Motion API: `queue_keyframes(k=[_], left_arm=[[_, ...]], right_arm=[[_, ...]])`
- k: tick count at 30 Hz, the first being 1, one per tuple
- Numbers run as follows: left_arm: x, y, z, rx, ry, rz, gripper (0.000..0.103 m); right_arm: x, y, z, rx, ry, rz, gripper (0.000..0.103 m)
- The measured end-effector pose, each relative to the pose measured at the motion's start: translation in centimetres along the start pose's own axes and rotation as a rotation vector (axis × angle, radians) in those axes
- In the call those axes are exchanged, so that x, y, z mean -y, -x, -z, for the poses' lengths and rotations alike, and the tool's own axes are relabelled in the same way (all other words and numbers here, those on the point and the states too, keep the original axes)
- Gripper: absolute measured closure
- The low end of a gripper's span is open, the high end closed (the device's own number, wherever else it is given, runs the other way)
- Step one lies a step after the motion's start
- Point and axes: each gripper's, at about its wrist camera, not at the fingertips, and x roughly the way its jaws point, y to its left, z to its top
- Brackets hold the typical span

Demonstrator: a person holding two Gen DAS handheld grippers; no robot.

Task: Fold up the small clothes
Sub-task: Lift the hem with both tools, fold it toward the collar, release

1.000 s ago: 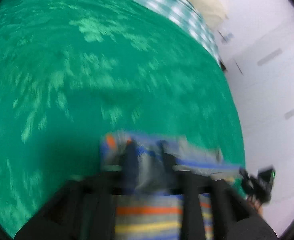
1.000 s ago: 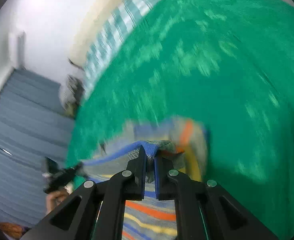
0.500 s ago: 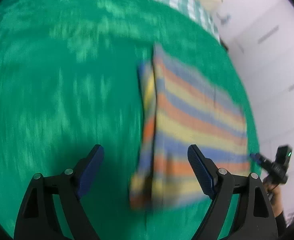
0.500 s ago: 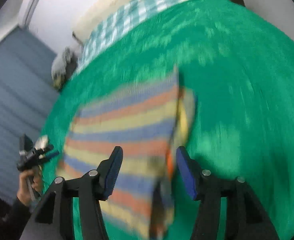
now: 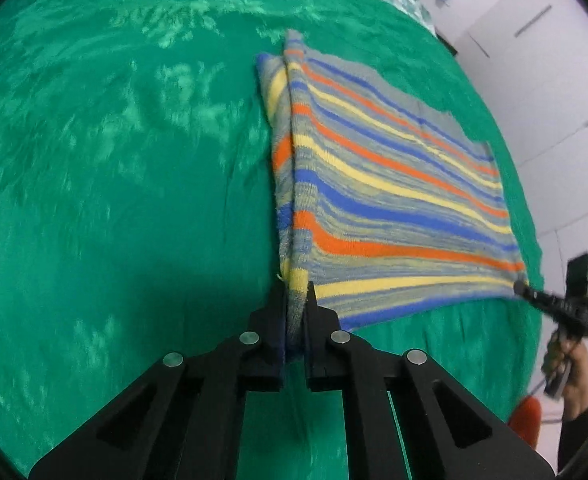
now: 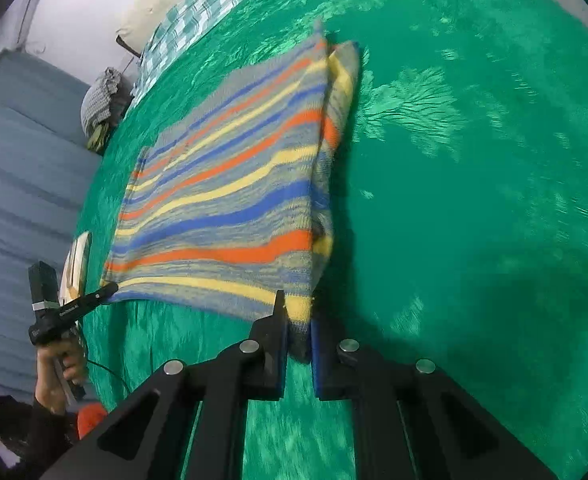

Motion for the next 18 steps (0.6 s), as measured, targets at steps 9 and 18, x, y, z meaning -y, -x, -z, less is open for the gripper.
queue_keyframes(k=[9, 18], left_arm=[[-0.5, 2.2, 2.8, 0.068, 0.039, -0.024, 0.055], [7.7, 7.7, 7.5, 0.295, -0.212, -0.304, 0.013]], right_arm=[[0.9, 0.1, 1.1, 0.048, -0.016, 0.052, 0.068], [0.2, 6.1, 7.1, 0.229, 0.030, 0.076, 0.036]])
